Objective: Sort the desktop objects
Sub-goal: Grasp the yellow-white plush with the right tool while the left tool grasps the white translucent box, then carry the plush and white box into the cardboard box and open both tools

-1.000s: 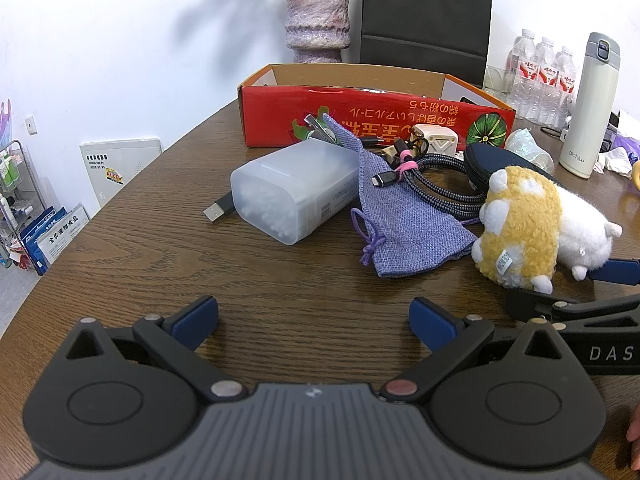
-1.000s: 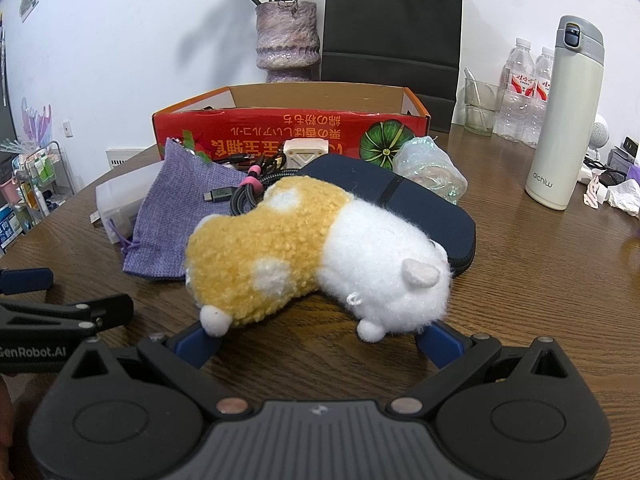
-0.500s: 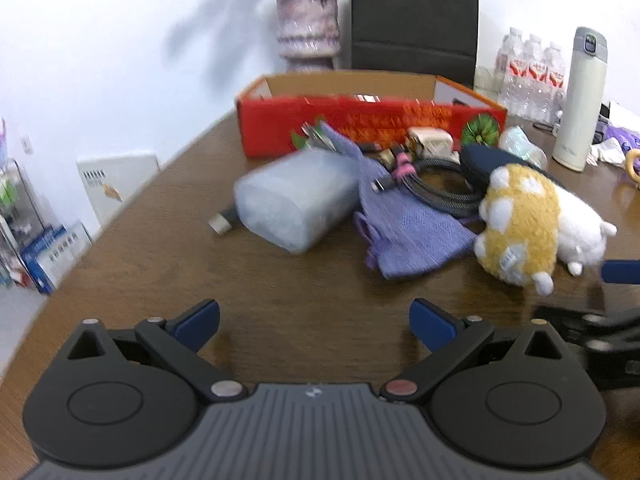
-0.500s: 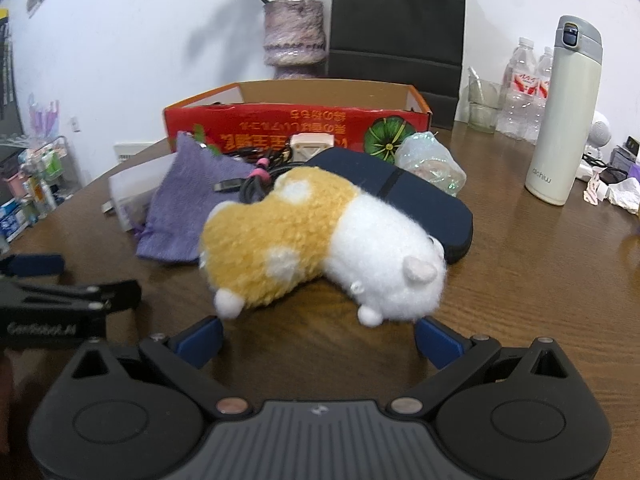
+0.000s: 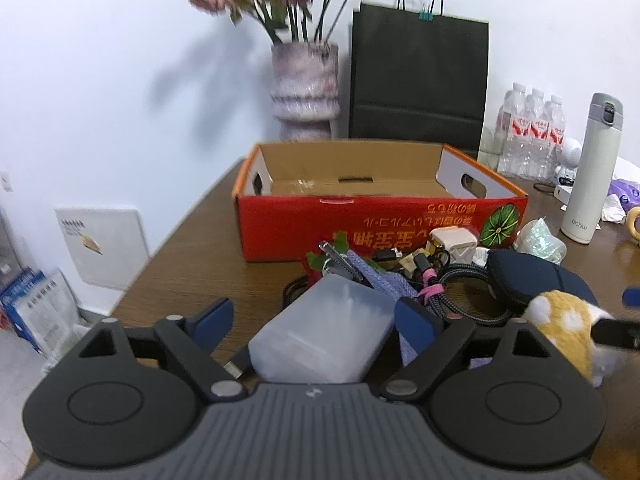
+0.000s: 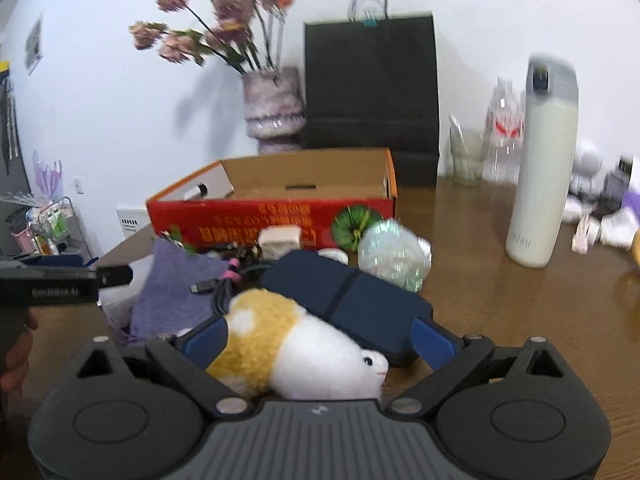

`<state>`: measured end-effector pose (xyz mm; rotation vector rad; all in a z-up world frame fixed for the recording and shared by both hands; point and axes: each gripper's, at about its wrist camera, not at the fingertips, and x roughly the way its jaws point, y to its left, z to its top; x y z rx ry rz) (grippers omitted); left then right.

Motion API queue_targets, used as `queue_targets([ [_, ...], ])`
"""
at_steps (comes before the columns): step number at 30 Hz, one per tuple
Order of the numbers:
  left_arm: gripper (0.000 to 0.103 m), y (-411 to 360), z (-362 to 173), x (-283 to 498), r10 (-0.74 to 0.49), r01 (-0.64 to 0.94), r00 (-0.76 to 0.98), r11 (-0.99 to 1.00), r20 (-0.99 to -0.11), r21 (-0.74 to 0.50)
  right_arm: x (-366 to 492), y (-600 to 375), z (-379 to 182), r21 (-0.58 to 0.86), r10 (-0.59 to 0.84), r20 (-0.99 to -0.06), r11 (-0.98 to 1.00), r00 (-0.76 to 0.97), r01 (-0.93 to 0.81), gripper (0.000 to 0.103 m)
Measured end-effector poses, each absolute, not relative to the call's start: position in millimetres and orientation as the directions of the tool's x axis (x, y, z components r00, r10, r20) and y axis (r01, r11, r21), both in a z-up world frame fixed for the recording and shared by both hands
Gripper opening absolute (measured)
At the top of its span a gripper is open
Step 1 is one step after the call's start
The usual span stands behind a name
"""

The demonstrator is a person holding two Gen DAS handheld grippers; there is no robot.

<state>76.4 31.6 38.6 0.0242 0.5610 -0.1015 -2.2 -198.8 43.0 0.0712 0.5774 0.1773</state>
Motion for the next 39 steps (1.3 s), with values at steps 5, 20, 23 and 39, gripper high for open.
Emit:
queue_targets([
  [5,0.078,40.0,30.4,83.6,-0.170,0.179,0.797,0.983,-0.579,-0.041,-6.9,-202.6,35.1,0.181,0.215,-0.543,0.974,0.812,-0.136,0.095],
  [20,0.069,31.4,25.2,52.3,-0.081,0.090,0.759,0.996,-0.646,-0.019,-12.6,-197.8,27.1,0.188,0.264,-0.544,0.964,0.797,-0.190,0.041],
  [23,0.069,37.4,29.7,17.2,-0.052,0.019,0.755,0.998,-0.654,-0.057,-22.7,-200.4,25.7,0.176,0.272,-0.559,0.962,0.783,-0.208,0.037],
  [39,0.084,38.3,28.1,-32.9,-0.071,0.034,0.757,0.997,-0.649,-0.069,-15.9,-185.3,24.9,-0.054,0.223,-0.609,0.946,0.761,-0.320,0.069],
])
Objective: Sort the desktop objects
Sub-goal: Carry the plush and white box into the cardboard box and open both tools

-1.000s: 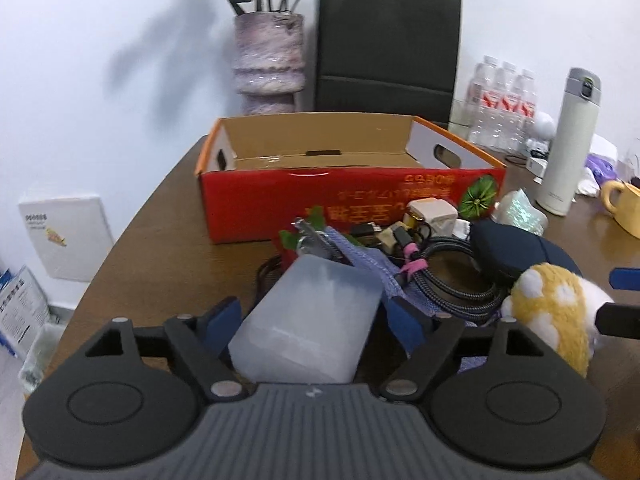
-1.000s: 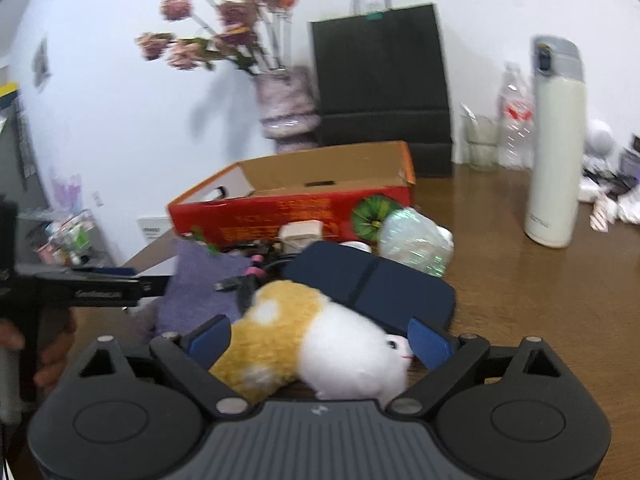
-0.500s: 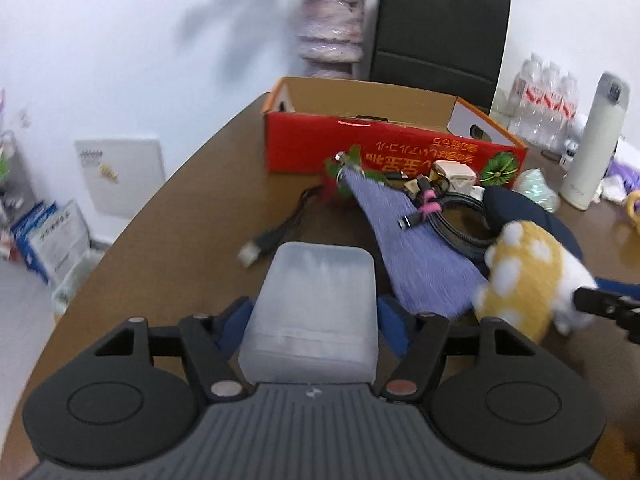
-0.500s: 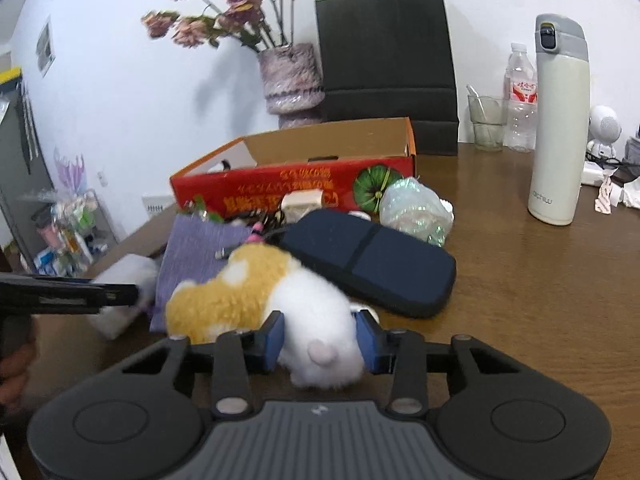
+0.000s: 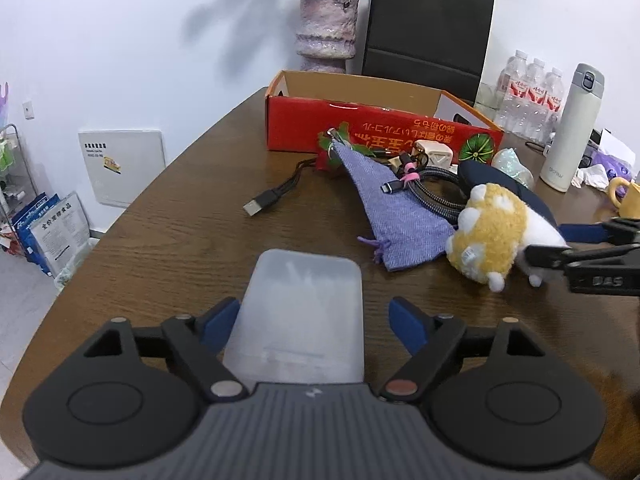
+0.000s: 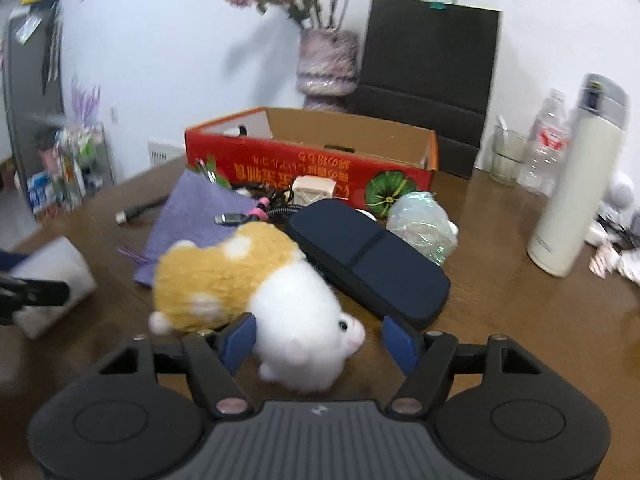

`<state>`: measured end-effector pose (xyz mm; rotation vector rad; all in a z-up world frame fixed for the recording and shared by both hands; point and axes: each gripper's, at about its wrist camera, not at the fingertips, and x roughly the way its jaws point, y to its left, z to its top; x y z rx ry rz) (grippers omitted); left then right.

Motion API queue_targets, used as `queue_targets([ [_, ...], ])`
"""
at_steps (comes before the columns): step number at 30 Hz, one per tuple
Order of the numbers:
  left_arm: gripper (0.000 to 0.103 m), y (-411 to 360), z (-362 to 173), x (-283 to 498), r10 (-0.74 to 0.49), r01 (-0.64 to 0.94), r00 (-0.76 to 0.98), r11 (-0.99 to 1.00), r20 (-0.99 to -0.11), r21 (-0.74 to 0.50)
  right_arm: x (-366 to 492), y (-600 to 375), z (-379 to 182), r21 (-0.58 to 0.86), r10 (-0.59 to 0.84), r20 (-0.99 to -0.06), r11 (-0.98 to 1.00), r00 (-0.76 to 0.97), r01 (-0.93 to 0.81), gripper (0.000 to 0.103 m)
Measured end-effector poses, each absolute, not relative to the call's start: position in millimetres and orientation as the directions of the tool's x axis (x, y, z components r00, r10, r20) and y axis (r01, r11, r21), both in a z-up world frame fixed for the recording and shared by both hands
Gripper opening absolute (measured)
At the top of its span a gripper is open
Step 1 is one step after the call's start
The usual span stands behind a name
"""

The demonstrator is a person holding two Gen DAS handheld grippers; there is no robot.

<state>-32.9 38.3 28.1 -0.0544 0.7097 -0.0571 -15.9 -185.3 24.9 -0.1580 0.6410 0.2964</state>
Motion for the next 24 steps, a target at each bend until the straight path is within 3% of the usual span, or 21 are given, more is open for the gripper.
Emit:
queue_targets([
  [3,0.068,39.3,25.8,-25.2,-0.037,-0.002,0.747,0.998,-0.664,-0.058,0.3,-179.1,17.5,-0.027,0.257,-0.625,0.936,0.737,-0.350,0.065],
  [4,0.067,39.4,25.8,-25.1,-0.033,-0.010,0.744,0.998,-0.668,-0.060,0.1,-177.1,16.7,-0.025,0.262,-0.619,0.936,0.740,-0.352,0.064],
  [8,0.070,37.6,29.6,-40.7,-0.031,-0.009,0.731,0.998,-0.682,-0.056,-21.5,-175.9,19.9,0.005,0.239,-0.642,0.952,0.729,-0.307,0.059],
  [9,0.079,36.4,32.4,-47.7,-0.036,0.004,0.738,0.999,-0.674,-0.049,-31.3,-177.2,23.2,0.014,0.200,-0.670,0.966,0.715,-0.256,0.060],
  [10,0.086,35.8,34.7,-53.0,-0.046,0.019,0.749,0.999,-0.661,-0.048,-44.2,-178.1,27.9,0.016,0.173,-0.692,0.974,0.701,-0.224,0.064],
  [12,0.086,34.4,37.1,-57.8,-0.054,0.034,0.758,0.999,-0.650,-0.043,-73.9,-177.5,35.4,0.047,0.203,-0.687,0.971,0.698,-0.236,0.075],
  [13,0.086,33.2,36.9,-56.1,-0.052,0.037,0.755,0.999,-0.653,-0.036,-85.3,-176.7,38.2,0.069,0.240,-0.671,0.962,0.702,-0.263,0.083],
  [14,0.084,32.0,35.4,-53.2,-0.049,0.041,0.750,0.999,-0.659,-0.028,-89.8,-174.9,39.5,0.068,0.253,-0.662,0.958,0.705,-0.280,0.083],
  [16,0.074,31.0,31.3,-49.4,-0.042,0.040,0.733,0.999,-0.678,-0.019,-90.0,-170.1,39.1,0.026,0.236,-0.644,0.958,0.728,-0.287,0.083],
  [21,0.073,40.8,24.0,-47.0,-0.044,0.004,0.711,0.998,-0.702,-0.058,-59.0,-172.2,26.4,-0.017,0.189,-0.665,0.964,0.723,-0.267,0.083],
  [22,0.066,42.3,22.4,-46.8,-0.049,0.004,0.708,0.998,-0.705,-0.065,-53.2,-174.1,24.4,-0.001,0.196,-0.674,0.964,0.713,-0.266,0.082],
  [24,0.066,42.9,21.4,-47.1,-0.043,-0.005,0.710,0.998,-0.703,-0.066,-44.7,-176.0,20.2,0.033,0.226,-0.678,0.960,0.699,-0.279,0.076],
])
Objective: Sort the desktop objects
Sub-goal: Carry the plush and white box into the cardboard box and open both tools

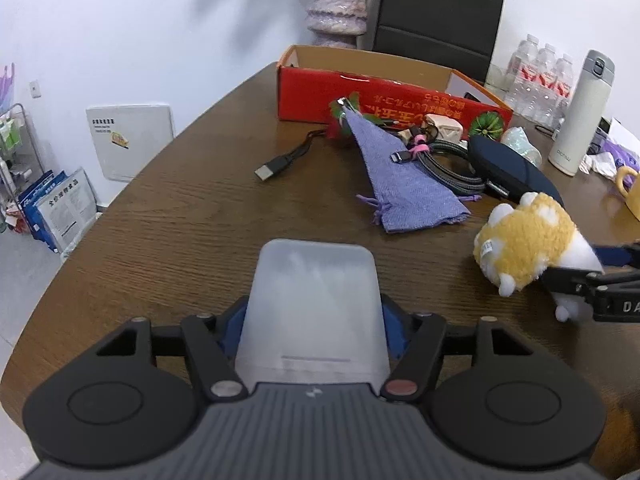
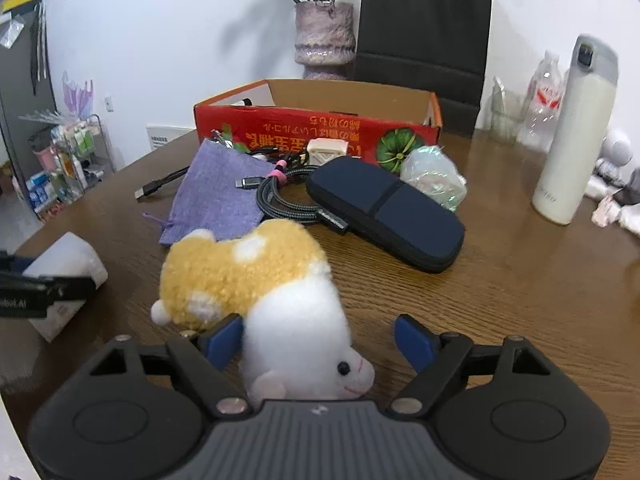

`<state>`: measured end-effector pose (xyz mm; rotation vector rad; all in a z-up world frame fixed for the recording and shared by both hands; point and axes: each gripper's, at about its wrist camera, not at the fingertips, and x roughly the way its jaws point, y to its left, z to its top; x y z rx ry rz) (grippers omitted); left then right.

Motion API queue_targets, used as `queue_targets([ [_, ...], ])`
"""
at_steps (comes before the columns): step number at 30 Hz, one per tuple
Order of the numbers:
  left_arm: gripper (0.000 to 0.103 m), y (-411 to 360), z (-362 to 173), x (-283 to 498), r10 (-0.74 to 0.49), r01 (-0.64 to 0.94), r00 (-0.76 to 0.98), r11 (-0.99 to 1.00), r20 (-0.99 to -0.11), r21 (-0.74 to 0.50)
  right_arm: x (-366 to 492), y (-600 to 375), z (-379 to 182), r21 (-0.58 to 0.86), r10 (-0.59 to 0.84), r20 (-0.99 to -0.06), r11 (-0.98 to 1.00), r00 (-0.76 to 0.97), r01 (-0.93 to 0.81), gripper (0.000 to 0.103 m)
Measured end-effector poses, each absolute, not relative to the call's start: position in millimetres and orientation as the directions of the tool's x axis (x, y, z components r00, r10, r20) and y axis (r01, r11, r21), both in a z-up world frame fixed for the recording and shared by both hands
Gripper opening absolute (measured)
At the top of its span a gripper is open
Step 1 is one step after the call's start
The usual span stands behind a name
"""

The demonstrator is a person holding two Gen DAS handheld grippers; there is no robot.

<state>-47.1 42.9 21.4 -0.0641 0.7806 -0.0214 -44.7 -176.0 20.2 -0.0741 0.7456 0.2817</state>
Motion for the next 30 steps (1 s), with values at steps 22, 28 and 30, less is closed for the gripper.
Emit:
queue_targets([
  [22,0.066,30.2,162.1,194.3,-0.054,0.014,0.831,0.997,-0.554,-0.076,136.7,-190.2,142.6,0.128,0.121,-0.520,0.990,0.846,-0.064,0.045],
  [28,0.066,11.6,135.8,307.4,0.093,-0.057,0.783,0.995,-0.615,0.079,251.2,-184.7,142.1,0.101,0.066,-0.635,0.995,0.770,-0.002,0.045],
  [30,0.066,5.7,113.2,337.0,0.123,-0.052,0.747,0.991,-0.653,0.127,281.2,-180.8,127.8,0.107,0.058,-0.687,0.994,0.724,0.022,0.046],
])
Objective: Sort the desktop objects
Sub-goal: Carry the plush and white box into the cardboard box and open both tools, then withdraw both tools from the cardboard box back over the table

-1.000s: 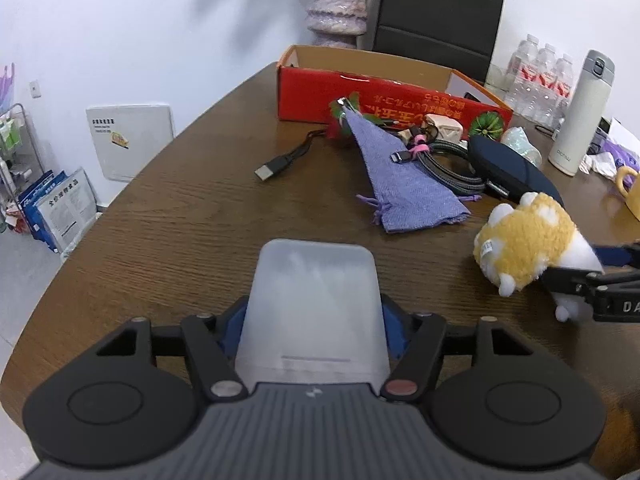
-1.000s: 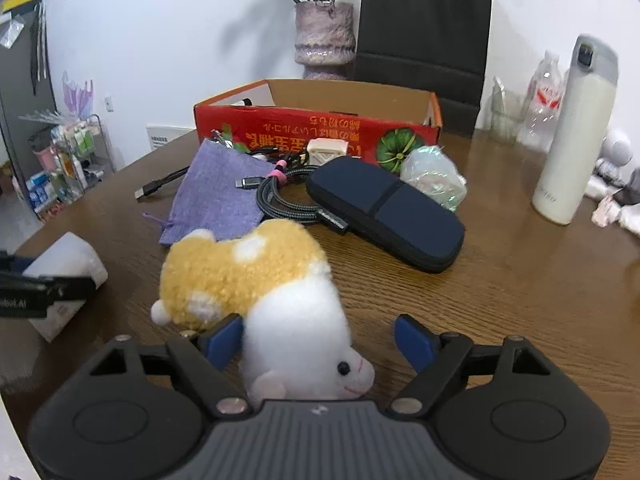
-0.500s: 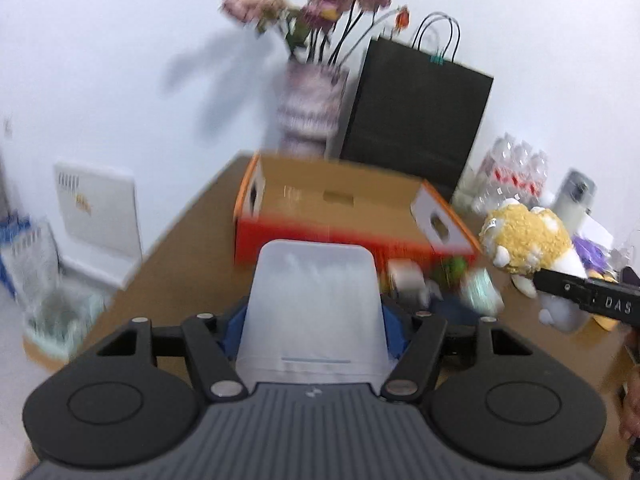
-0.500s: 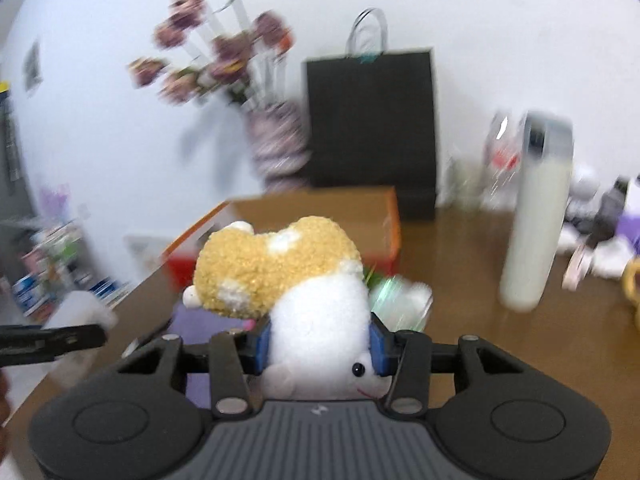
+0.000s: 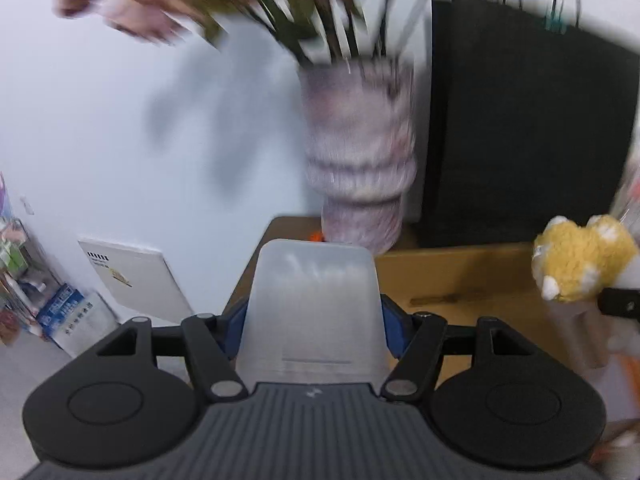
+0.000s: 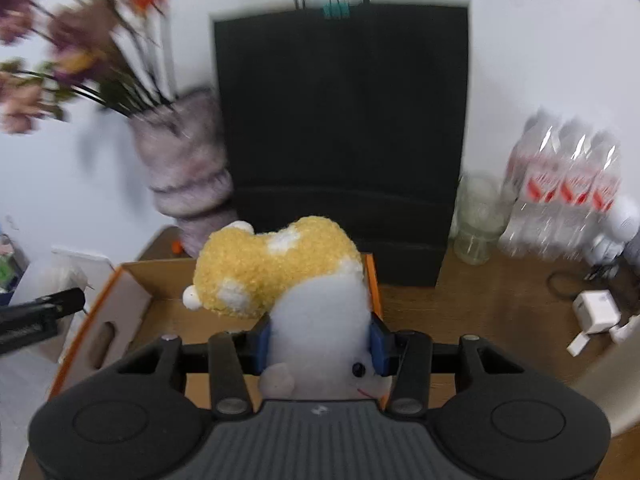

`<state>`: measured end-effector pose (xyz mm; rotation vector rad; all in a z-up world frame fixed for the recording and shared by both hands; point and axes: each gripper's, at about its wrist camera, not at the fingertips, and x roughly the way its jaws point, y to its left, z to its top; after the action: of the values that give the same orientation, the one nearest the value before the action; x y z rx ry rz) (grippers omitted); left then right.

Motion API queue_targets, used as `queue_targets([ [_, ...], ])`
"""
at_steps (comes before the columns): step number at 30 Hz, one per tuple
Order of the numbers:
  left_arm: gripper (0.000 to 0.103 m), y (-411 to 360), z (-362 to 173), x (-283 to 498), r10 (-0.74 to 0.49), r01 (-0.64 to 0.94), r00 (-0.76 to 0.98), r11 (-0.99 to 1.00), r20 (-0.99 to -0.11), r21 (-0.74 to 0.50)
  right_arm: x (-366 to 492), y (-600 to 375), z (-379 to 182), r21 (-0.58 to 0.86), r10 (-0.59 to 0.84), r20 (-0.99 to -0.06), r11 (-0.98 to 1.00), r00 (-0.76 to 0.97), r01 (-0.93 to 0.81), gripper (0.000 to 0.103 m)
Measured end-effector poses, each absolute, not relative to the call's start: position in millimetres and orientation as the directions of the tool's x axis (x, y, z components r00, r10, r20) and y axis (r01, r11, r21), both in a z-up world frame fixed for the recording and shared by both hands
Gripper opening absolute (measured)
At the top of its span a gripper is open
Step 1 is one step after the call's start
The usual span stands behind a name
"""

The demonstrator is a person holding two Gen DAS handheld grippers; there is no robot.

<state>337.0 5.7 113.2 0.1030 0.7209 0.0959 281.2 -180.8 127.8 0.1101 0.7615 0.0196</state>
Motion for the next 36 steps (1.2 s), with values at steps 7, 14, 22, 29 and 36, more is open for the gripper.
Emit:
queue_targets([
  [7,0.067,-1.3,53.4,377.4,0.155,-0.022,0.653,0.982,-0.742,0.186,338.3,-157.8,61.8,0.114,0.043,-0.806,0.990,0.591,0.085,0.046],
  [14,0.071,-2.1,51.8,375.1,0.134,0.012,0.654,0.982,-0.744,0.187,347.9,-138.1,33.5,0.004,-0.057,-0.823,0.994,0.565,0.106,0.048],
  [22,0.079,24.0,112.4,345.7,0.053,-0.006,0.668,0.998,-0.742,0.067,330.1,-150.5,86.5,0.067,-0.023,-0.773,0.991,0.634,0.117,0.065],
  [29,0.087,31.8,157.6,251.7,-0.058,0.012,0.698,0.997,-0.713,-0.070,262.8,-154.5,147.9,0.192,0.120,-0.684,0.981,0.720,0.019,0.092],
  [36,0.098,25.0,177.4,146.6,-0.003,-0.008,0.817,1.000,-0.577,-0.016,163.8,-146.2,159.5,0.182,0.180,-0.600,0.979,0.780,-0.086,0.093],
])
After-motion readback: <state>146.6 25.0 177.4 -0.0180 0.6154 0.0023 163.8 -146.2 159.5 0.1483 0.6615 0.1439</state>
